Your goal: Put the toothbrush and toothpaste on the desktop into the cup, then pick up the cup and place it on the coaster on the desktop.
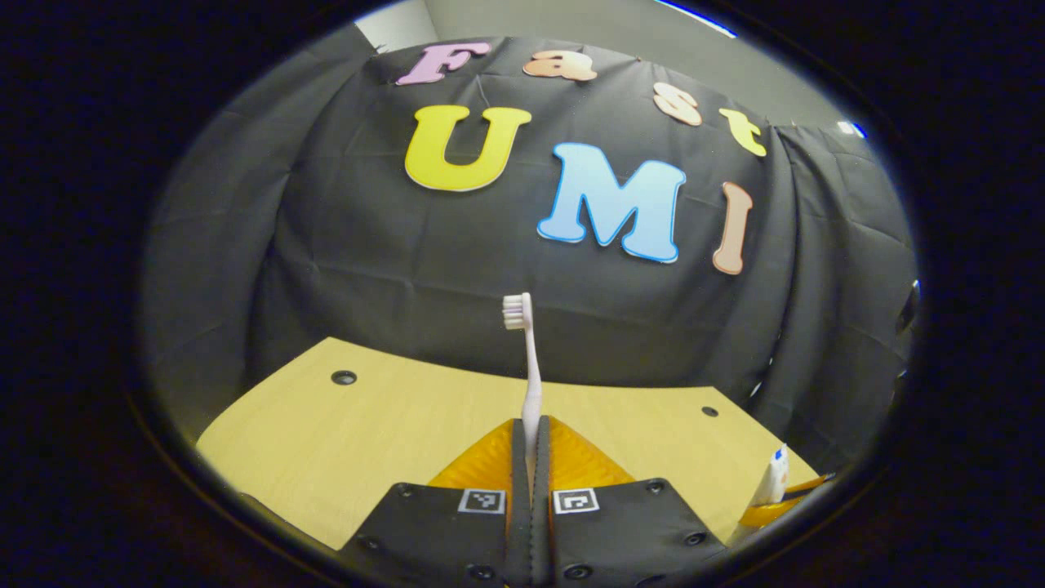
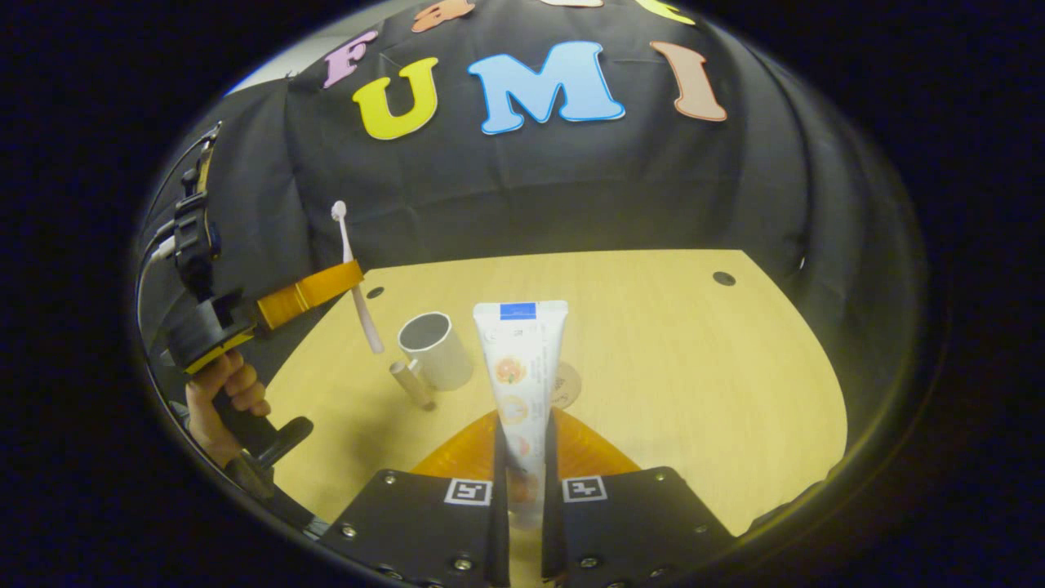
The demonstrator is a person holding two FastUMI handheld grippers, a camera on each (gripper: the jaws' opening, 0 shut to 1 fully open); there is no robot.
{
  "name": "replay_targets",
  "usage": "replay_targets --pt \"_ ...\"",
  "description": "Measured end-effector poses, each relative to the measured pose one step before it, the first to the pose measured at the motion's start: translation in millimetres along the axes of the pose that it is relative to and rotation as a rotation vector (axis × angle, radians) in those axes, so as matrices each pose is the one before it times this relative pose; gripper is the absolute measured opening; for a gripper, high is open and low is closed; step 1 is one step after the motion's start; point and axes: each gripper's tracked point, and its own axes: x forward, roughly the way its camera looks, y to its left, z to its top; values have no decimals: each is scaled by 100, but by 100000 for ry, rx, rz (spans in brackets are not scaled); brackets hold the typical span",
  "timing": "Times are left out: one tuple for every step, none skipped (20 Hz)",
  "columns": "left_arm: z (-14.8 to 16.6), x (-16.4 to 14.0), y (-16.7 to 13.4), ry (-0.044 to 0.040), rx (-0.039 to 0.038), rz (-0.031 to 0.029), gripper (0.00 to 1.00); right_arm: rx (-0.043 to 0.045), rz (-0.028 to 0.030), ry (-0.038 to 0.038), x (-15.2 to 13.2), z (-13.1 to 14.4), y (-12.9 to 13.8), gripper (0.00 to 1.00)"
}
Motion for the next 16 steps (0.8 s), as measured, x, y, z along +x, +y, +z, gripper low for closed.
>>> replay_targets --pt "238 1056 -97 -1653 651 -519 7 161 -566 867 523 -52 -117 17" --pt "50 1193 1 -974 482 -570 7 89 -810 726 366 30 -146 17" --pt "-103 1423 33 -329 171 -878 7 137 -759 675 260 -125 -68 17" --pt "-279 1079 80 225 -11 -668 7 3 -694 459 239 -50 -84 17" --pt "-492 846 -51 766 -206 -1007 7 -23 -663 213 264 12 -127 17" --pt "-648 774 100 1018 -567 -524 7 -10 -639 489 208 -31 -133 17" --pt "-715 669 131 1040 -917 -379 7 121 -424 451 214 -60 -164 17" --pt "-749 731 458 1103 -943 824 7 315 -458 370 192 -34 -17 17" --pt "-631 533 293 1085 -637 388 7 337 32 561 265 -8 -76 17" --pt "-520 612 460 953 133 1391 7 475 6 669 144 -41 50 16" --pt "-591 357 423 1053 406 1147 7 479 -210 466 204 -63 -79 17" --pt "-604 277 340 957 179 823 8 151 92 676 144 -65 59 17" --pt "-508 347 229 1526 -227 309 8 -84 3 322 75 -40 18 16" --pt "-597 -31 151 1518 -74 198 9 -313 -4 533 174 -37 10 17" --pt "-328 -165 133 784 70 621 9 -95 122 566 228 -124 11 17" --pt "-341 -89 201 667 -56 747 12 87 318 485 130 47 114 17"
